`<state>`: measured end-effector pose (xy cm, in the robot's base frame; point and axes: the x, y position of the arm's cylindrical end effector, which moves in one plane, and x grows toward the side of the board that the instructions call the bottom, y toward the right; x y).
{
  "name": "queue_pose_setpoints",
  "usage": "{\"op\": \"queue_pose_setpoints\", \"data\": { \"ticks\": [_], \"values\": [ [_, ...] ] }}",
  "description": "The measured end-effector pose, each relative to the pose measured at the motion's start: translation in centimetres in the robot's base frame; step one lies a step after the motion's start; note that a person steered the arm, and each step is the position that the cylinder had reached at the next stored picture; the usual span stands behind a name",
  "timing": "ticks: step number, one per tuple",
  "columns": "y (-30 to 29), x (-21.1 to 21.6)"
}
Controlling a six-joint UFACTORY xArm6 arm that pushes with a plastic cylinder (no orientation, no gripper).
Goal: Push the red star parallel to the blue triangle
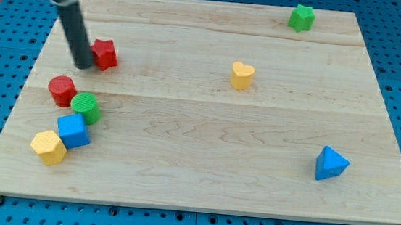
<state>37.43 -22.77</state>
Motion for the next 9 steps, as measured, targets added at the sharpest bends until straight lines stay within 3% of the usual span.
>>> {"op": "queue_pose_setpoints", "data": {
  "ticks": [1, 2, 3, 4, 5, 6, 7, 8, 9],
  "values": [
    [-0.9, -2.6],
    [2.6, -3.4],
    [10.6, -1.5],
    [13.3, -0.8],
    [5.6, -3.2],
    [5.9, -0.9],
    [10.8, 4.6],
    [15.5, 7.0],
    [11.9, 2.4]
  ]
}}
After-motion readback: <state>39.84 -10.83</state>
